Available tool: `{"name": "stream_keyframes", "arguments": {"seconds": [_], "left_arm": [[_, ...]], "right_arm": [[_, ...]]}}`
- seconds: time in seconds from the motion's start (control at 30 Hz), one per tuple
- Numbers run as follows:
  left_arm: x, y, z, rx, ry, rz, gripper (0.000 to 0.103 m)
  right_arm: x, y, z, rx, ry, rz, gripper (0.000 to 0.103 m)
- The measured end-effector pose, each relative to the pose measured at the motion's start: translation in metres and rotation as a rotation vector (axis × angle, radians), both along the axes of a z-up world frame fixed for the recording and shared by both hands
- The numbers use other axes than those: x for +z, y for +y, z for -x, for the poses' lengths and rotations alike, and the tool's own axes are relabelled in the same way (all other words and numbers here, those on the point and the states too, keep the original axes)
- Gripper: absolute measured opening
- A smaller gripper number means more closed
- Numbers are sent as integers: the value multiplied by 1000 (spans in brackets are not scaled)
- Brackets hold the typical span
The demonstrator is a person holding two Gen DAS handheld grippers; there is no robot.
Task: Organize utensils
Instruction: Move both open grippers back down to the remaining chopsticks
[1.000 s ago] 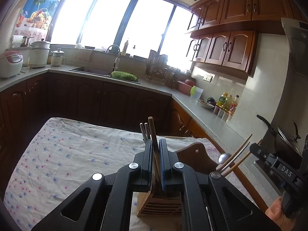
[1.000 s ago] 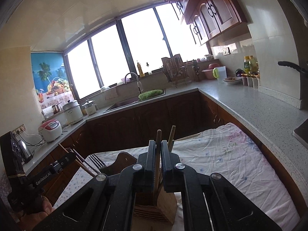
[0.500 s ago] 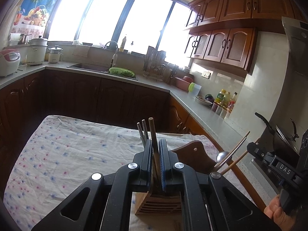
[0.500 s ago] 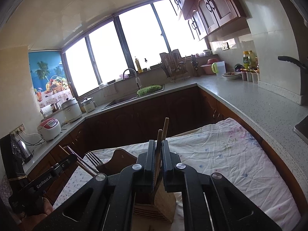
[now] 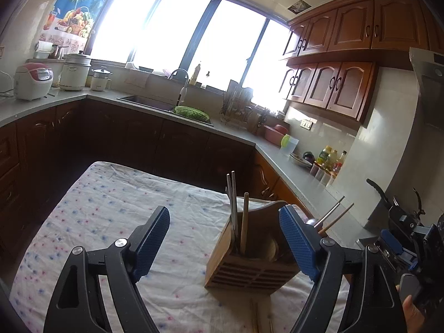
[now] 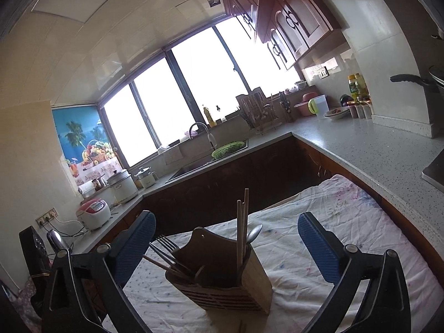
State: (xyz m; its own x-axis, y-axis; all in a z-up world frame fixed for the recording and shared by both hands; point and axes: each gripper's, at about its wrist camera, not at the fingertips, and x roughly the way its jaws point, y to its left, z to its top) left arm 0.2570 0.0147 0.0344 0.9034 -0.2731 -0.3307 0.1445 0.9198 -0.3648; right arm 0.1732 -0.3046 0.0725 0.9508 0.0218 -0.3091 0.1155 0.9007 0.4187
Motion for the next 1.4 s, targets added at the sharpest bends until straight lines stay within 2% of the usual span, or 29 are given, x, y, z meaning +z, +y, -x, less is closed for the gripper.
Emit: {"name": "stream_keyframes", "arguments": {"seconds": [0.33,0.73,1.13,1.4], "left_arm": [[-12,12,73,-5,53,9,85],[-28,10,120,-8,149,13,85],[-40,0,131,-30,235,-11,85],[-48,-18,117,-52,286,-47,84]], "right_arm": [[-28,17,59,20,69,-8,103],[-65,24,110,10,159,-56,103],[-88,31,129,12,211,-65,103],[-90,26,131,-4,223,-61,103]]}}
